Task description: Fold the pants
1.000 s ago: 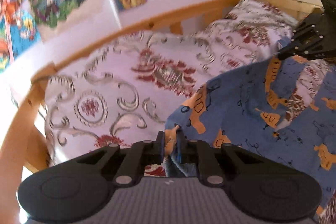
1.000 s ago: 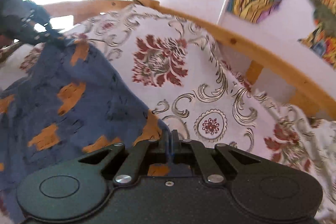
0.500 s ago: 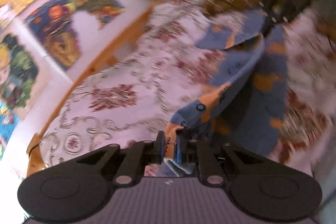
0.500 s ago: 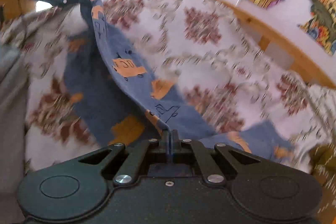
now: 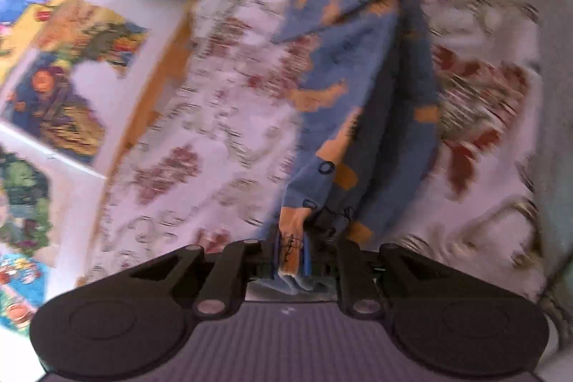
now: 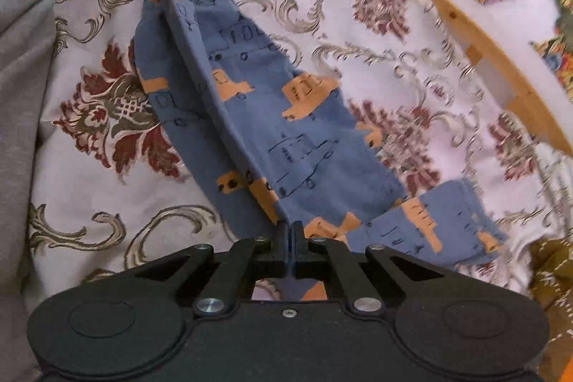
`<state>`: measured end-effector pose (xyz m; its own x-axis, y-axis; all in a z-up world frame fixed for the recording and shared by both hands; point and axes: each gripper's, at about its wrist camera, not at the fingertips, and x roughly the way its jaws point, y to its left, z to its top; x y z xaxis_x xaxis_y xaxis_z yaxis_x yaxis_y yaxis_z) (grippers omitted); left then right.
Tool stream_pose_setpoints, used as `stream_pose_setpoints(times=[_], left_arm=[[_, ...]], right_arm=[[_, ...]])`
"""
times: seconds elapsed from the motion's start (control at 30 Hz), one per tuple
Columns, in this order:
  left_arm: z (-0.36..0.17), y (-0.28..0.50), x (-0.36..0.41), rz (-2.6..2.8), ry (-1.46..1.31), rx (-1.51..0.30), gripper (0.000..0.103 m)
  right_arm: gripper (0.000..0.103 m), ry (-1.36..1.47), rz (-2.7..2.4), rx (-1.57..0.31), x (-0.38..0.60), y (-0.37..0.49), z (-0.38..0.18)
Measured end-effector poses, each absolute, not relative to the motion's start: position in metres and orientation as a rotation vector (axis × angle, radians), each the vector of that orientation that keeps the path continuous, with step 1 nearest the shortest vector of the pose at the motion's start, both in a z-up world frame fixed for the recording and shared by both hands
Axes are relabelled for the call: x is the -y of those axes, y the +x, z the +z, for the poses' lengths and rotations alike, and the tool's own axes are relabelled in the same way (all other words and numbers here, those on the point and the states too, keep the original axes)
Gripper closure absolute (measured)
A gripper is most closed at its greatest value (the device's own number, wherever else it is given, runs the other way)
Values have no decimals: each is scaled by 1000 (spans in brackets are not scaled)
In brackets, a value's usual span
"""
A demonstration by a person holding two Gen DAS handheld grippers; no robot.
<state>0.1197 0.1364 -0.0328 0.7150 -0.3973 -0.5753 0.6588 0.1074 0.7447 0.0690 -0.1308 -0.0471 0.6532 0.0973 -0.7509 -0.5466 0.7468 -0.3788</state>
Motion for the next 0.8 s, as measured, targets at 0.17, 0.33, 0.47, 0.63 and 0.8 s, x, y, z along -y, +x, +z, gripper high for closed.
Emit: stream_pose_setpoints(times=[0.17, 0.33, 0.47, 0.63, 0.8], left_arm=[[-32, 116, -132, -617, 1287, 15, 89], [-73, 95, -142, -767, 1536, 6, 87], [-85, 87, -152, -834, 1603, -61, 85], [-78, 94, -154, -812, 1624, -104, 28], [-42, 101, -161, -773, 1586, -192, 1]], right_arm=[[103, -757, 291, -617, 127, 60, -41], [103, -893, 378, -648, 117, 47, -66], [103, -902, 417, -690, 114, 47, -73], [77, -842, 458, -763, 115, 54, -75], [36, -744, 501, -806, 122, 52, -62]])
